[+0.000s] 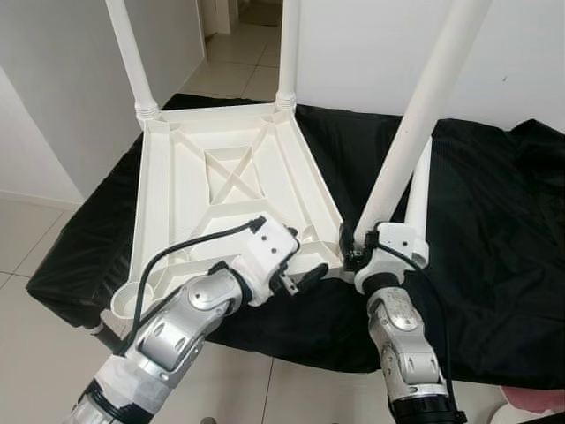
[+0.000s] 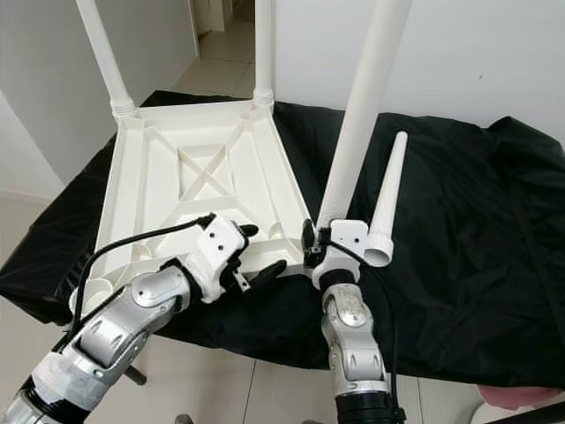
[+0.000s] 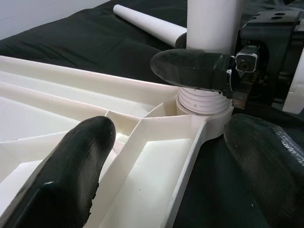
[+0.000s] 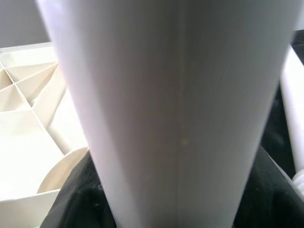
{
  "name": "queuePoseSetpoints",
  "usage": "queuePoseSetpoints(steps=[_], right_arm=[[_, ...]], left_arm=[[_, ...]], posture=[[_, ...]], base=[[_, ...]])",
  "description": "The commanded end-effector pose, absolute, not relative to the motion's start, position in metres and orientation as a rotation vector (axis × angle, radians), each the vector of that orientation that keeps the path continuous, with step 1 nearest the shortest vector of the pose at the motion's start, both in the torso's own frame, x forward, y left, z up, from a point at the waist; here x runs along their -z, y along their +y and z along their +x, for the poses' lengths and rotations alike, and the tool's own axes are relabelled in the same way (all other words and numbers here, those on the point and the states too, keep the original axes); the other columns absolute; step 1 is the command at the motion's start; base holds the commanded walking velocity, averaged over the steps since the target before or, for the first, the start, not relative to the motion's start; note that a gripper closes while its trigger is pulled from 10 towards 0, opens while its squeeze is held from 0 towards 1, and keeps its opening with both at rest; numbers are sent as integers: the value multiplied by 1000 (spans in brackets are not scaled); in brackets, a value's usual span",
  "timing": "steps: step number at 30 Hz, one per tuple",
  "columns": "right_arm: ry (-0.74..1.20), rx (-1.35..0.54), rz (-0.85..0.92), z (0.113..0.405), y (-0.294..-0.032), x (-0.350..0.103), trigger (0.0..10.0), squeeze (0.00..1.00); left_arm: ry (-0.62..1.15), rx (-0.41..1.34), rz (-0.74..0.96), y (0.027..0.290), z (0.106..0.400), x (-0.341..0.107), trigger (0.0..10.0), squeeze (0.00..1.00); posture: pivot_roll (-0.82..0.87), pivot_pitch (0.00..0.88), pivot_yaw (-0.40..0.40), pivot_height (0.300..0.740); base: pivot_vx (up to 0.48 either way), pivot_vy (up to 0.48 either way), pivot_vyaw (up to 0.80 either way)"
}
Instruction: Building children table
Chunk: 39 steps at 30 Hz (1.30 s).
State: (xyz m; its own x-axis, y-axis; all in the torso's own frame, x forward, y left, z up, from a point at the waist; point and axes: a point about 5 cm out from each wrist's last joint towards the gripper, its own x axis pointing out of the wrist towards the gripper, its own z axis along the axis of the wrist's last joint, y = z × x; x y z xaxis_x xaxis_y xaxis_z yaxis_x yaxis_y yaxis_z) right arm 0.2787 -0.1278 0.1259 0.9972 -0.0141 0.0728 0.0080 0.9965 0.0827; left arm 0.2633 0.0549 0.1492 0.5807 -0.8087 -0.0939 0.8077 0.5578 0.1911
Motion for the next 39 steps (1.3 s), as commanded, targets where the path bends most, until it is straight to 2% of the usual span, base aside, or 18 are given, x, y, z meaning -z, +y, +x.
queuePoseSetpoints(steps=[1, 9, 10, 11, 15, 18, 27, 28, 29, 30, 39], right_arm=[[-65, 14, 91, 276, -126, -125, 10000, 1000], [-130, -51, 44, 276, -133, -136, 10000, 1000], [-140, -92, 31, 276, -135, -137, 10000, 165], [-147, -125, 22, 276, -137, -138, 10000, 0], [-154, -166, 12, 276, -139, -140, 10000, 0], [-167, -338, -42, 278, -141, -143, 10000, 0], [-148, -512, -121, 288, -155, -143, 10000, 0], [-144, -543, -110, 289, -157, -143, 4510, 0], [-144, -543, -110, 289, -157, -143, 4510, 0], [-145, -568, -91, 290, -158, -143, 0, 0], [-89, -607, -85, 285, -169, -128, 0, 0]], left_arm=[[14, 1064, 233, 52, 258, -148, 10000, 0], [9, 1057, 240, 53, 261, -150, 10000, 0], [9, 1056, 238, 53, 261, -150, 10000, 0], [10, 1058, 236, 53, 261, -150, 10000, 0], [10, 1060, 237, 52, 260, -150, 10000, 0], [7, 1064, 241, 51, 262, -151, 10000, 0], [2, 1071, 248, 51, 265, -153, 10000, 0], [2, 1072, 250, 51, 265, -153, 10000, 0], [2, 1072, 250, 51, 265, -153, 10000, 0], [3, 1073, 251, 52, 265, -153, 10000, 0], [7, 1061, 264, 57, 266, -154, 10000, 0]], posture=[[-67, 1, 6, 740], [-73, 0, 16, 740], [-76, 0, 17, 740], [-76, 0, 17, 740], [-82, 0, 23, 740], [-87, 0, 29, 740], [-92, 0, 40, 740], [-89, 0, 44, 740], [-89, 0, 44, 740], [-88, 0, 46, 740], [-68, 0, 43, 740]], base=[[0, 0, 0], [0, 0, 0], [0, 0, 0], [0, 0, 0], [0, 0, 0], [0, 0, 0], [0, 0, 0], [0, 0, 0], [0, 0, 0], [0, 0, 0], [0, 0, 0]])
